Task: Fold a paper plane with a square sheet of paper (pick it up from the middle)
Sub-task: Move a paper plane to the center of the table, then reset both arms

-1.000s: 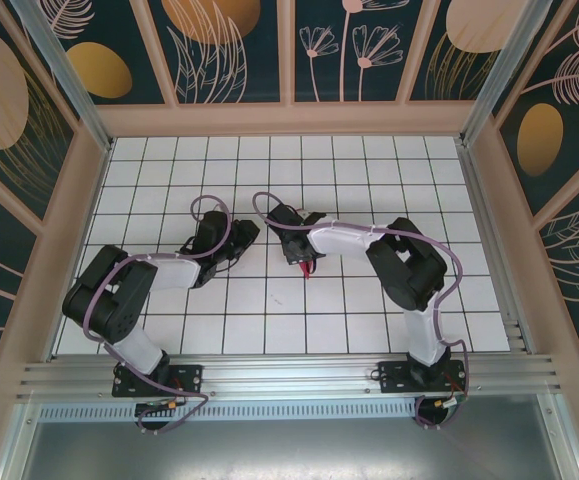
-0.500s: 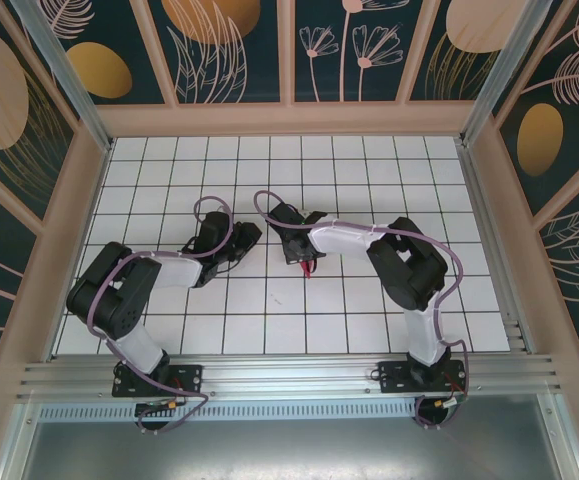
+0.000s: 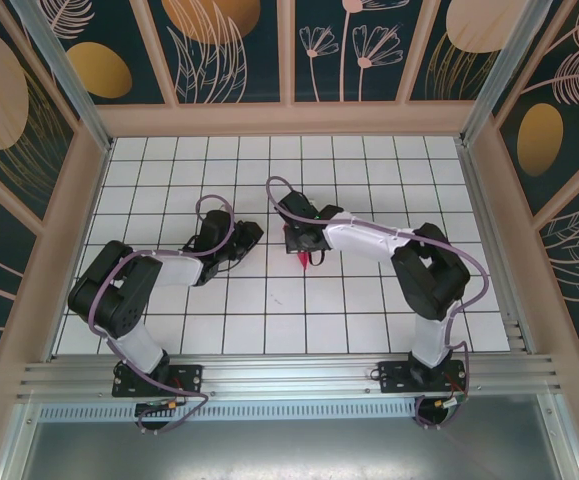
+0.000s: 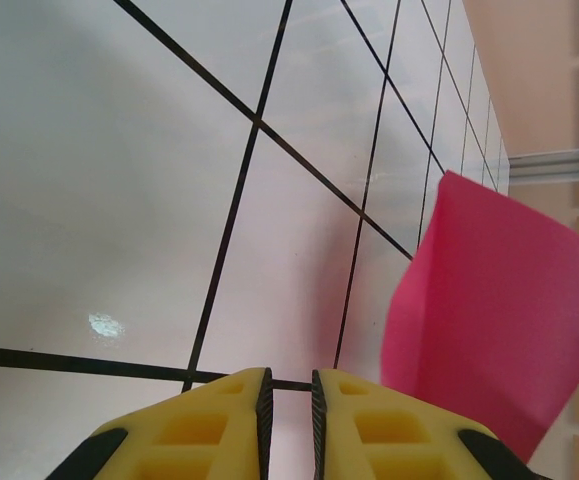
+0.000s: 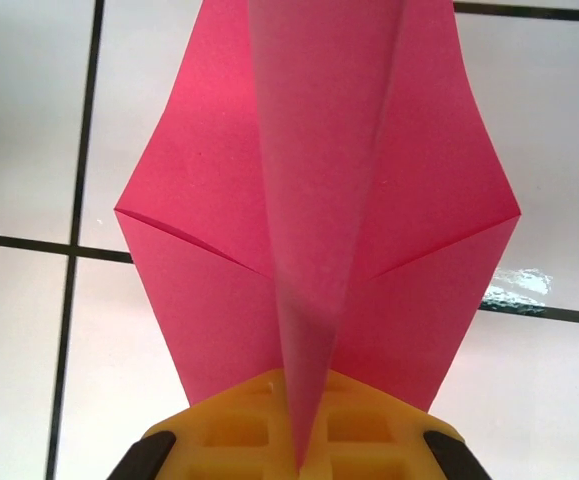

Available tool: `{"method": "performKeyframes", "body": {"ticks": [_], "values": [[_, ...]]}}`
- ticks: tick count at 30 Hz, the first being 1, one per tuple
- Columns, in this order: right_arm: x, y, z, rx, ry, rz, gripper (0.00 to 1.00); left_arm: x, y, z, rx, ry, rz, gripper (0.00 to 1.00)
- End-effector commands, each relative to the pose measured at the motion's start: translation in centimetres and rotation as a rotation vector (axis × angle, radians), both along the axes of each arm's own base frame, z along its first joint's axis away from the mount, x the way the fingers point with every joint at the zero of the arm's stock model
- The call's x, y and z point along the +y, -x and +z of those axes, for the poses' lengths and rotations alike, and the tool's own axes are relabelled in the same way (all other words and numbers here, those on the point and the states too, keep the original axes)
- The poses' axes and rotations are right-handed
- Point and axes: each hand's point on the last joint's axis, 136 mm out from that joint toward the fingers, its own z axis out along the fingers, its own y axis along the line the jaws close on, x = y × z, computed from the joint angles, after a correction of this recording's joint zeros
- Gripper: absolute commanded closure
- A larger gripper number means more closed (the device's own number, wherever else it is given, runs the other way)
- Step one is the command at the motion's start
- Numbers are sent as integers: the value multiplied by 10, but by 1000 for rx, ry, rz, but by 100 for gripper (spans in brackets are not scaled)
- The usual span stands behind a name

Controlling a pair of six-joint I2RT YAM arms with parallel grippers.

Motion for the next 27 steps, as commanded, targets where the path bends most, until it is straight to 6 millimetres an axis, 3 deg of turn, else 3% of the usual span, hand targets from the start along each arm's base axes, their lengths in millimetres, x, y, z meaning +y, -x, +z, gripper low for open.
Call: {"method": "performKeyframes", "body": {"ticks": [1,12,17,22,27], "values": [[-4,5,-12,44,-37,-26,96,-5,-4,7,-21,-4,-28,79],[-9,9,-49,114,-25,-46,94,-7,-4,13,-36,-5,-50,80],[-12,10,-53,127,-17,-43,92,-6,-4,16,-46,-20,-57,80],[-11,7,-40,109,-23,-34,85,-4,-5,22,-61,-39,-52,80],[-13,-1,-2,31,-47,-33,62,0,-6,34,-94,-84,-57,79]]}}
